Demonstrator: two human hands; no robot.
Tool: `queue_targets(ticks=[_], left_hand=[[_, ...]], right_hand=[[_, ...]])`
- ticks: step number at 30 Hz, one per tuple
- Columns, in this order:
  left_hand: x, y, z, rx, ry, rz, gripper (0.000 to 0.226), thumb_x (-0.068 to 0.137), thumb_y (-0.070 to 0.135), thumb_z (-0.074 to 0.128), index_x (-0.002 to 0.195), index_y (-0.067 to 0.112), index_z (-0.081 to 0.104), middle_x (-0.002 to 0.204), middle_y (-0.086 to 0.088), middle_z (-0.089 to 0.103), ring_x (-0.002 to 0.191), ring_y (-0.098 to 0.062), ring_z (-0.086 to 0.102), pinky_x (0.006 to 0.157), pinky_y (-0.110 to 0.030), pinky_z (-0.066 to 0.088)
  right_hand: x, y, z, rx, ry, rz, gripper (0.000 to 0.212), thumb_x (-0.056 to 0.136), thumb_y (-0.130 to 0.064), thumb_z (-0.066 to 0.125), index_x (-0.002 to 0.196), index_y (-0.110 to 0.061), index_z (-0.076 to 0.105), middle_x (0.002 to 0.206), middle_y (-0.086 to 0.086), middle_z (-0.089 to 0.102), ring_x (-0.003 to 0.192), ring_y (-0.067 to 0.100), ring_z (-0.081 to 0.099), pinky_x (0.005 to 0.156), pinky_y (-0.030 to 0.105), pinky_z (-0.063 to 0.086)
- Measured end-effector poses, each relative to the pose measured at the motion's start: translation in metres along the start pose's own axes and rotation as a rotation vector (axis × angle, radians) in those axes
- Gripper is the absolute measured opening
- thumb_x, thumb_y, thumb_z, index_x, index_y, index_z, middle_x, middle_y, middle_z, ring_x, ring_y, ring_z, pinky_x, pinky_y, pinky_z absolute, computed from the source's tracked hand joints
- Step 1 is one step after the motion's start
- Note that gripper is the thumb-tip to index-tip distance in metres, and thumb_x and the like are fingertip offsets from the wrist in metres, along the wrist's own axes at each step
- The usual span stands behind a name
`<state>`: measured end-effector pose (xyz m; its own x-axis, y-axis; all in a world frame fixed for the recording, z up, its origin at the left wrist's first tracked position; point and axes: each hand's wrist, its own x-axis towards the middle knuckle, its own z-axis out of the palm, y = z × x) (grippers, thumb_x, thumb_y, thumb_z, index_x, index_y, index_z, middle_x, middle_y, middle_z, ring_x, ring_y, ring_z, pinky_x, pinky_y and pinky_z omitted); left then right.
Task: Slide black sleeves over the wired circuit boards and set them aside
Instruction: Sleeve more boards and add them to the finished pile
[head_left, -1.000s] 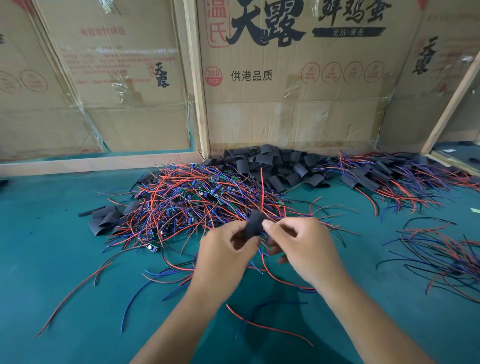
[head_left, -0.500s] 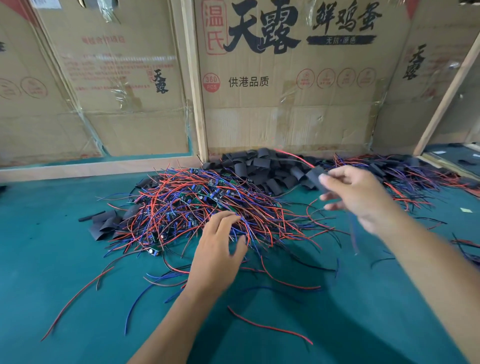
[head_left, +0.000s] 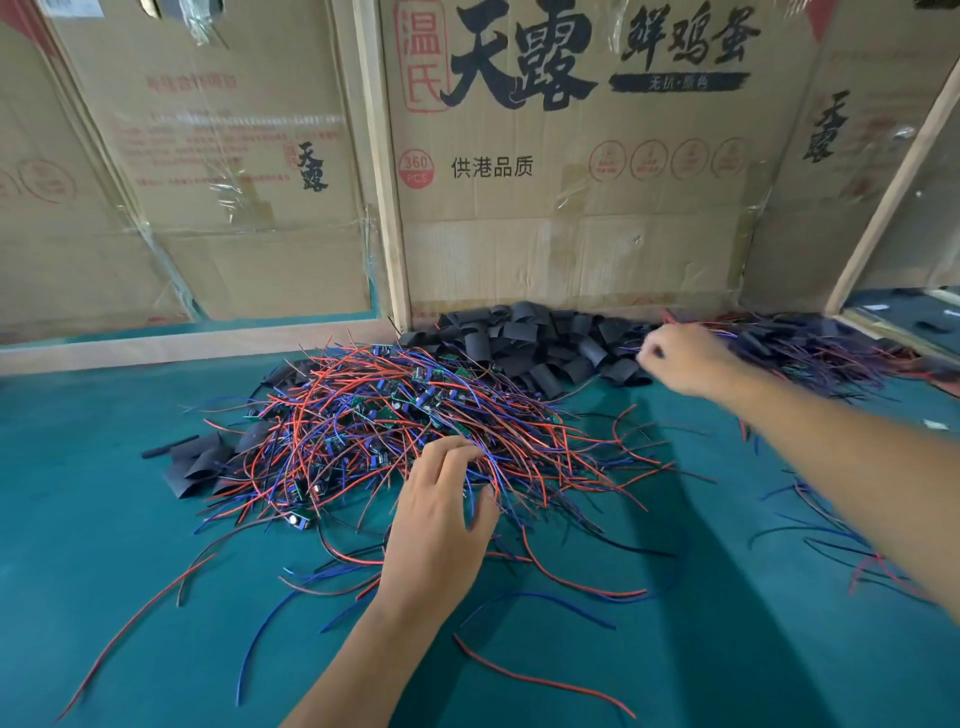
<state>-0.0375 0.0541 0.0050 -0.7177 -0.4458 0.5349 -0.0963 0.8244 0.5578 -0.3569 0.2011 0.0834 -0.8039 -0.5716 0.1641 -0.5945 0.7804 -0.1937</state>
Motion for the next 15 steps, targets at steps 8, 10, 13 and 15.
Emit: queue_targets(ticks=[8,10,13,15], left_hand=[[0.0,0.003,-0.001,0.022,-0.011,0.004,0.021,0.093,0.017,0.065,0.114,0.017,0.065,0.122,0.011,0.051,0.116,-0.008,0.05,0.099,-0.031,0.043],[-0.001,0.004,-0.001,0.024,-0.005,0.016,0.021,0.093,0.015,0.064,0.114,0.017,0.065,0.121,0.011,0.051,0.114,-0.009,0.051,0.095,-0.03,0.045],[-0.001,0.005,-0.002,0.019,-0.006,0.022,0.028,0.093,0.014,0.062,0.12,0.02,0.063,0.122,0.013,0.049,0.112,-0.009,0.053,0.087,-0.024,0.045],[-0.002,0.006,-0.003,0.022,-0.006,0.025,0.031,0.094,0.015,0.062,0.124,0.021,0.062,0.122,0.013,0.049,0.111,-0.008,0.053,0.086,-0.021,0.044]], right_hand=[[0.023,-0.061,0.048,-0.019,-0.214,-0.192,0.036,0.1,-0.036,0.054,0.085,-0.006,0.069,0.096,0.012,0.071,0.085,0.031,0.065,0.079,0.042,0.053],[0.026,-0.066,0.052,-0.075,-0.285,-0.183,0.044,0.103,-0.046,0.045,0.103,-0.009,0.07,0.111,0.013,0.07,0.098,0.031,0.063,0.085,0.043,0.052],[0.029,-0.065,0.059,-0.197,-0.37,-0.166,0.064,0.103,-0.057,0.032,0.122,-0.004,0.063,0.124,0.016,0.063,0.111,0.037,0.059,0.097,0.051,0.048],[0.027,-0.065,0.062,-0.2,-0.356,-0.145,0.07,0.102,-0.059,0.03,0.125,0.001,0.058,0.128,0.017,0.059,0.111,0.036,0.058,0.097,0.051,0.048]])
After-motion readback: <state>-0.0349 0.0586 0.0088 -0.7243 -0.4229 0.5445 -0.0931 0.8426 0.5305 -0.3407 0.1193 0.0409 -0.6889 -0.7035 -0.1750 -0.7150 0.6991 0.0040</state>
